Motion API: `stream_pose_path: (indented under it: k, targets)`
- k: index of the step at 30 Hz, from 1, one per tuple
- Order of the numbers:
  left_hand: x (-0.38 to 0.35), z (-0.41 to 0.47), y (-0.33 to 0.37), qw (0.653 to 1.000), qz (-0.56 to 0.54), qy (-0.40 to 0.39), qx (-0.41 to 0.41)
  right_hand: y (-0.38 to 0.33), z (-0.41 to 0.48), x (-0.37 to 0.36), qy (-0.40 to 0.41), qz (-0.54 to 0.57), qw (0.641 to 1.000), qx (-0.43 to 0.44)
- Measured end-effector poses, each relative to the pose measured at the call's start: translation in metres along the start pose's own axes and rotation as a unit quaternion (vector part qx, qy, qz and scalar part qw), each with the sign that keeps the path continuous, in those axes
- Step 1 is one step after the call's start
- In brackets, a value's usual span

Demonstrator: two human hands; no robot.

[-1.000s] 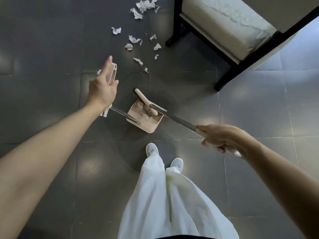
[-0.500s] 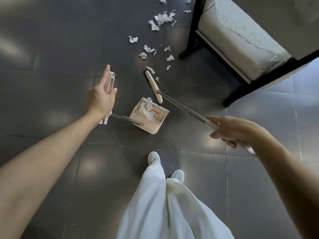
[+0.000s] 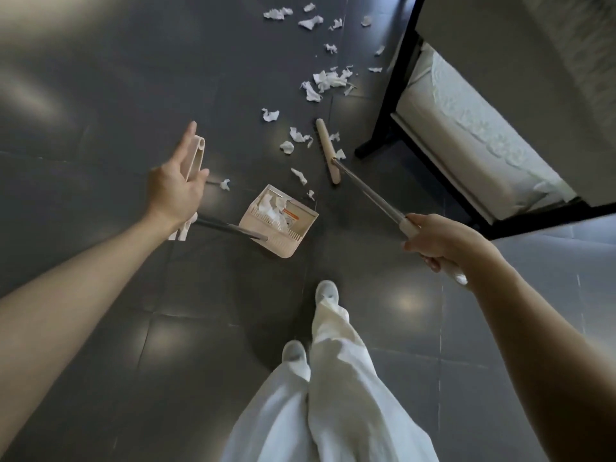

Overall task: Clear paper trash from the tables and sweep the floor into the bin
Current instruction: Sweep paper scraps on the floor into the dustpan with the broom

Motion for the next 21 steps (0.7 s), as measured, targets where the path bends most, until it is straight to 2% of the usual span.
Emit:
stream_pose_path:
  k: [7, 12, 16, 21]
  targets:
    - [0.007, 0.04, -0.024, 0.999, 0.02, -0.009, 0.045, -0.051, 0.126, 0.055, 0.02, -0.085, 0.996, 0.028]
    - [0.022, 0.027, -0.059, 0.995, 0.002, -0.005, 0.097, -0.066, 0.186, 0.044, -0.005, -0.128, 0.992, 0.011]
    - [0.03, 0.013, -0.078, 0.994, 0.005, -0.011, 0.105, -0.081, 0.182, 0.018, -0.055, -0.168, 0.984, 0.024]
    - [0.022, 0.0, -0.083, 0.994, 0.039, -0.071, 0.074, -0.087, 0.13, -0.008, -0.097, -0.201, 0.975, 0.02]
Point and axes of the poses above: each hand's wrist, its own z-axis towards the middle knuckle, its own x-axis out of the back of the hand, y = z × x, the point moved 6 cm from there along z, towards the middle knuckle, and after that the axes turned 7 degrees about x, right-handed, at the moved point
